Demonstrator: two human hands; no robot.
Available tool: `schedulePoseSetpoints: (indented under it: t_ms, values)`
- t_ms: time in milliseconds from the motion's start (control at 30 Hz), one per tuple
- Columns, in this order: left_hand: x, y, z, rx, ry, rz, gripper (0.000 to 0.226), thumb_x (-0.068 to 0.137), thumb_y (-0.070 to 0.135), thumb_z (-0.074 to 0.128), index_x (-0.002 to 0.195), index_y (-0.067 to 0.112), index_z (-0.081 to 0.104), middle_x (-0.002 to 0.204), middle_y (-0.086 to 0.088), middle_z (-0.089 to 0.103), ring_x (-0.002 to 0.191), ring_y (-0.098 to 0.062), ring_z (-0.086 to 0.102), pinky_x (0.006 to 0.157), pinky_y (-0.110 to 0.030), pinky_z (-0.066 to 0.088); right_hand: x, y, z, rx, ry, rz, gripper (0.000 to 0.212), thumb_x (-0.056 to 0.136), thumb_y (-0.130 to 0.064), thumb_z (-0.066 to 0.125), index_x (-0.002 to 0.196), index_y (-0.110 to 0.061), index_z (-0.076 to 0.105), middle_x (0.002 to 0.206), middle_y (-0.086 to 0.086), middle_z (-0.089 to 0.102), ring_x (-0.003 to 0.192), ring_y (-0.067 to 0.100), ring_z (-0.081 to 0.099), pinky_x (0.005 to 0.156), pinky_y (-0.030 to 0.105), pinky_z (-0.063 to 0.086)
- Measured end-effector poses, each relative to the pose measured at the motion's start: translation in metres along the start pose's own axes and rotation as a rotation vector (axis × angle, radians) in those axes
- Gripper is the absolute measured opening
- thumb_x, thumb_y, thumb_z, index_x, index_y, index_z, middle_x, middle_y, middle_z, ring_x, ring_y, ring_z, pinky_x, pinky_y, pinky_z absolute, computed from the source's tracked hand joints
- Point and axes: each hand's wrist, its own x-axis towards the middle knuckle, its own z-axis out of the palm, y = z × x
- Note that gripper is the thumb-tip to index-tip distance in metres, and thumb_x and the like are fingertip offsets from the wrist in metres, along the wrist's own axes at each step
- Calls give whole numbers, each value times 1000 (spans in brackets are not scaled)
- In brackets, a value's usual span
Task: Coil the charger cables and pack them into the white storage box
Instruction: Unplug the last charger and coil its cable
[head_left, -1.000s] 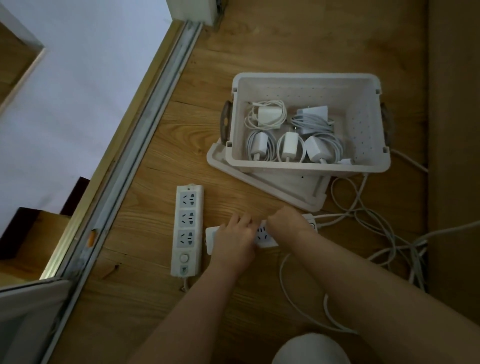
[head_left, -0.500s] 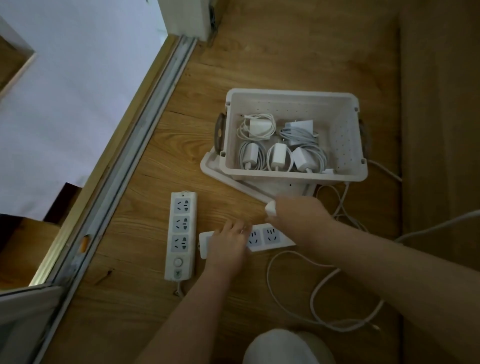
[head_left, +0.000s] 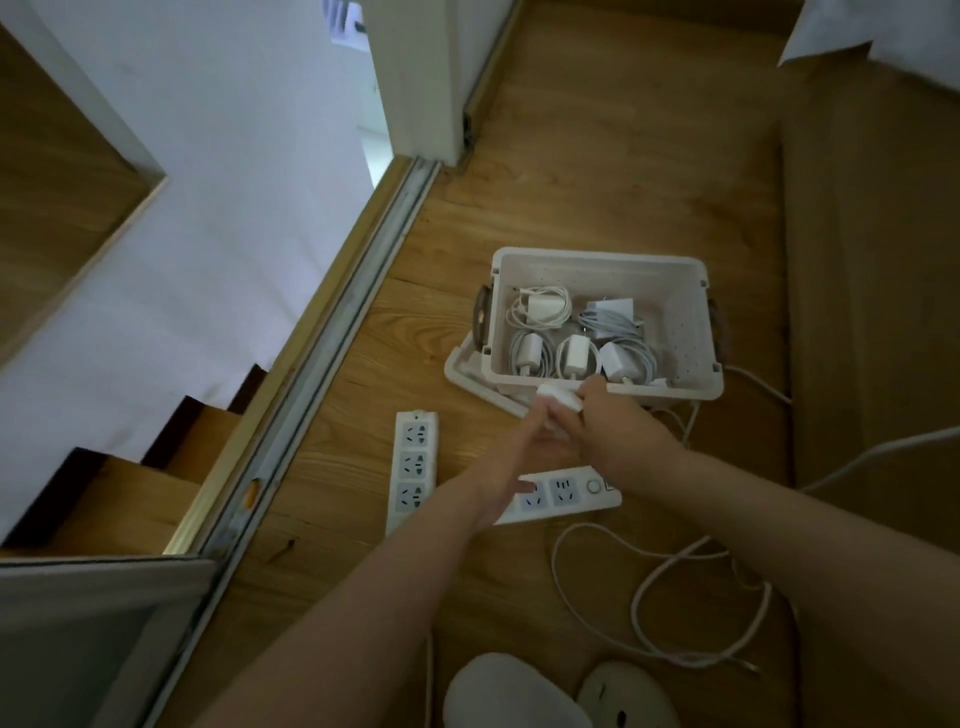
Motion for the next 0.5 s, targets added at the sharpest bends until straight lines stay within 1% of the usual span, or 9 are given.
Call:
schedulePoseSetpoints:
  t_ms: [33, 67, 100, 167, 233, 300, 367, 433, 500]
  values:
    - [-9, 11, 1, -89, -8, 36, 56, 96, 55, 22, 100, 15, 62, 115, -4, 63, 112, -18, 55, 99, -41, 37, -3, -4, -1, -29, 33, -63, 56, 96, -6, 41, 145, -18, 15, 127, 19, 36, 70, 17, 45, 54, 25, 40]
    - [-19, 21, 1, -163, -2, 67, 52, 98, 50, 26, 93, 11, 60, 111, -7, 63, 107, -20, 58, 97, -40, 43, -9, -14, -2, 56, 54, -31, 56, 96, -6, 41, 144, -18, 15, 123, 17, 38, 72, 19, 50, 57, 26, 46]
    - [-27, 29, 0, -224, 20, 90, 47, 99, 46, 31, 94, 9, 58, 111, -10, 62, 106, -22, 58, 93, -38, 47, -14, -22, -5, 24, 86, -106, 52, 97, -7, 40, 143, -16, 18, 118, 16, 41, 77, 21, 55, 64, 27, 49]
    - [-46, 44, -1, -319, 106, 121, 37, 98, 41, 39, 101, 10, 58, 116, -13, 61, 106, -25, 58, 90, -35, 49, -23, -34, -15, 103, 87, -133, 36, 99, -15, 37, 133, -9, 29, 106, 14, 49, 86, 26, 58, 73, 31, 48]
    - [-63, 57, -3, -389, 191, 186, 27, 98, 37, 42, 108, 17, 57, 118, -15, 60, 103, -26, 58, 85, -35, 49, -38, -48, -27, 284, 47, -216, 26, 100, -24, 38, 120, -9, 37, 93, 4, 57, 79, 18, 59, 65, 27, 47]
    - [-81, 70, -6, -501, 246, 285, 34, 99, 34, 40, 123, 12, 49, 117, -18, 57, 99, -26, 56, 80, -34, 50, -53, -61, -40, 337, 48, -305, 20, 99, -25, 40, 116, -15, 38, 82, -7, 54, 68, 4, 53, 54, 17, 38]
    - [-103, 87, -11, -684, 262, 382, 44, 99, 34, 38, 132, 4, 39, 102, -17, 56, 89, -25, 57, 74, -34, 52, -66, -67, -52, 330, 40, -341, 13, 99, -24, 39, 111, -18, 43, 76, -9, 51, 62, 1, 47, 52, 15, 34]
    - [-131, 104, -16, -912, 249, 441, 42, 99, 36, 38, 126, 4, 39, 87, -13, 52, 71, -21, 57, 60, -33, 56, -79, -70, -66, 287, 7, -363, 19, 100, -27, 37, 90, -21, 52, 69, -7, 50, 58, 4, 45, 53, 17, 34]
    - [-159, 120, -21, -1031, 247, 453, 35, 96, 38, 42, 111, 7, 44, 78, -9, 48, 57, -15, 49, 45, -23, 51, -92, -70, -79, 279, -42, -415, 31, 99, -30, 39, 74, -22, 56, 66, -2, 49, 57, 8, 44, 56, 22, 35]
